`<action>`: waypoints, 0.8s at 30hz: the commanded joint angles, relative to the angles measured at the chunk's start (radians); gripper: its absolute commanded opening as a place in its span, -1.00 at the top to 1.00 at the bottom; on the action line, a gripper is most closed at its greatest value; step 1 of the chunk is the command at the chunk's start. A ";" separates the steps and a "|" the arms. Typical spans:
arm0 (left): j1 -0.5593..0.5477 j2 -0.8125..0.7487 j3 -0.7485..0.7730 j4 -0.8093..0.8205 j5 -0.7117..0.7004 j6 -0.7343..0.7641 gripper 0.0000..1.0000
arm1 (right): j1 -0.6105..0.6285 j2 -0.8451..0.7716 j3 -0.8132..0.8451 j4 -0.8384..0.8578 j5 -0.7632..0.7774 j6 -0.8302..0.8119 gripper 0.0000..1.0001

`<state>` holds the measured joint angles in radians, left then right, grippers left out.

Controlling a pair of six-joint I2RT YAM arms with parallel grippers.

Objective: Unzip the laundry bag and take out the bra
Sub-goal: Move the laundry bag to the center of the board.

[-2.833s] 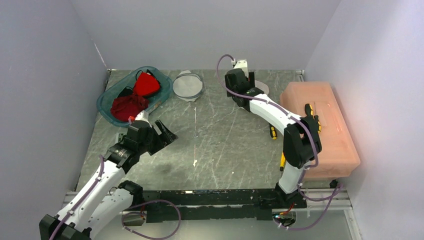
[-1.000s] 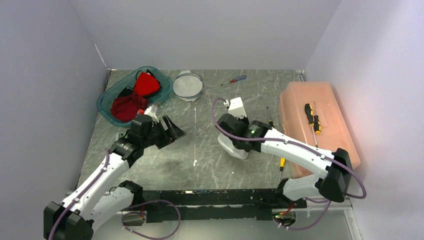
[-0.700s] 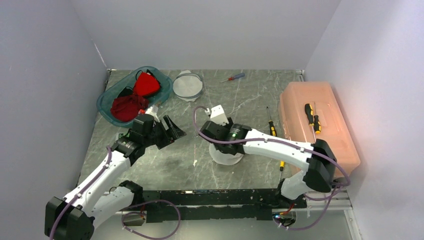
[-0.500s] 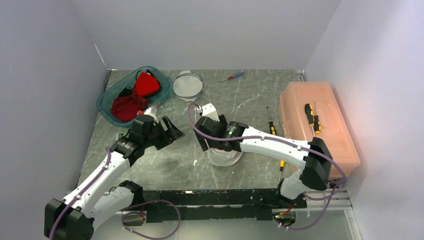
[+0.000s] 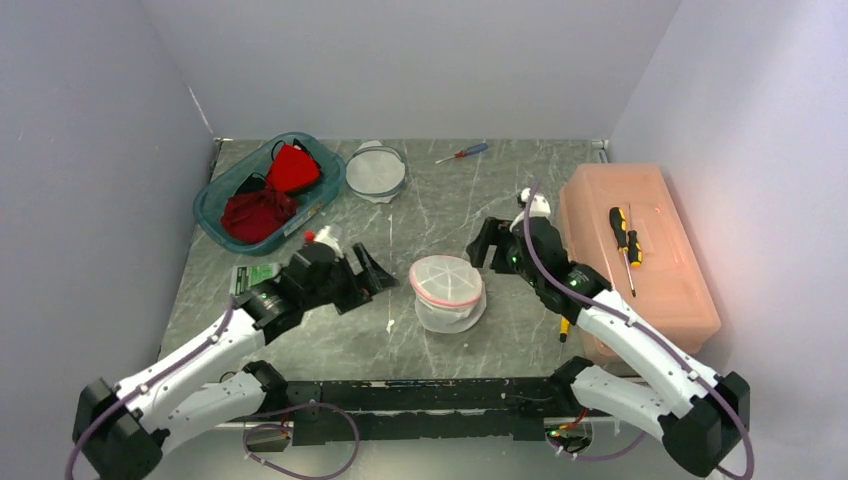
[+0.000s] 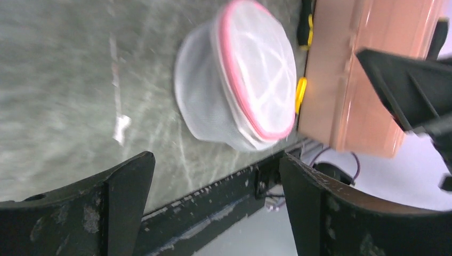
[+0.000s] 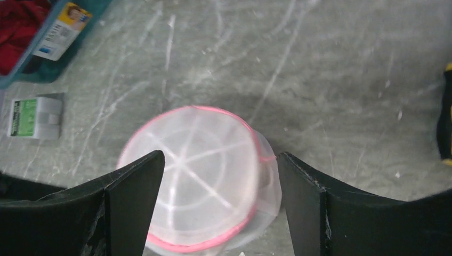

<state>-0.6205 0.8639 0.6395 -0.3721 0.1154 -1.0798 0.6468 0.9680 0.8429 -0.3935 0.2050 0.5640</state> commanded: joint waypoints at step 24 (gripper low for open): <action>-0.421 0.543 0.273 0.197 -0.238 -0.383 -0.43 | -0.150 -0.090 -0.414 0.404 -0.357 0.262 -0.31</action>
<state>-1.0401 1.3933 0.9192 -0.2005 -0.0746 -1.4384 0.4877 0.9340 0.4294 -0.0582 -0.0883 0.7898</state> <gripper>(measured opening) 0.755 0.661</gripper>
